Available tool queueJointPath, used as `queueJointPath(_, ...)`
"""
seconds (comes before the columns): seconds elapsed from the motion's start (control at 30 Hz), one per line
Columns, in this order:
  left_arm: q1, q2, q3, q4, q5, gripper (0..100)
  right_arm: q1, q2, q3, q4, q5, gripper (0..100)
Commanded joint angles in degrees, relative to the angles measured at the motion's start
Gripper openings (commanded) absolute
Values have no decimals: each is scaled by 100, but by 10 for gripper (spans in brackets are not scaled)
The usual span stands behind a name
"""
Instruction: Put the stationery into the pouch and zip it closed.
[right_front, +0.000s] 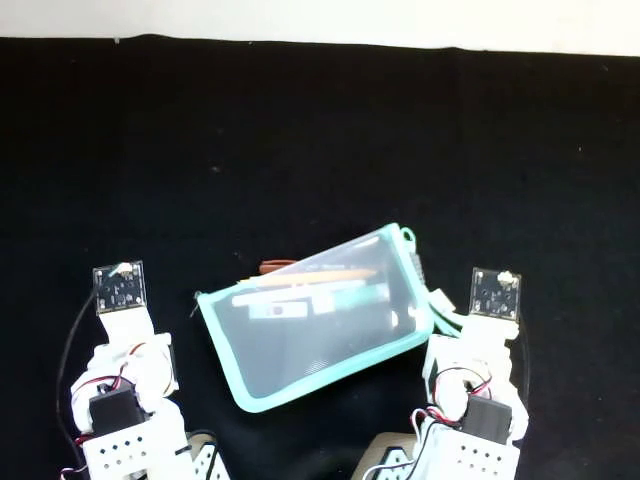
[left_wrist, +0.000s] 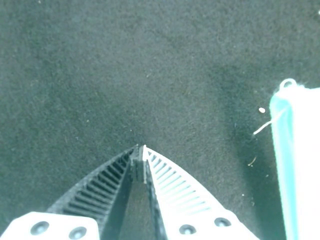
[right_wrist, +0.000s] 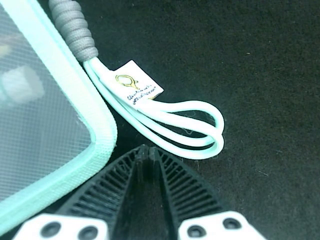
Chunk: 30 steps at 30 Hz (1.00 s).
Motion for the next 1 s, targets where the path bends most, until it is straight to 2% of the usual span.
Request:
queueJointPath(0.0, 110, -22, 66, 9, 53, 10, 57, -48, 752, 31, 79, 15)
queueJointPath(0.13, 374, -22, 66, 9, 53, 9, -171, -48, 752, 22, 88, 15)
queueJointPath(0.33, 382, -22, 66, -79, 53, 9, -787, -48, 752, -198, 88, 15)
queueJointPath(0.53, 382, -22, 66, -1222, 53, 8, -884, -48, 752, -1121, 62, 15)
queueJointPath(0.63, 382, -22, 66, -1486, 53, 8, -884, -48, 752, -1411, 62, 15)
queueJointPath(0.8, 382, -22, -215, -1231, 62, 10, -884, -48, 752, -1411, 62, 15)
queueJointPath(0.97, 382, -22, -1095, -290, 62, 10, -884, -48, -57, -215, 62, 16)
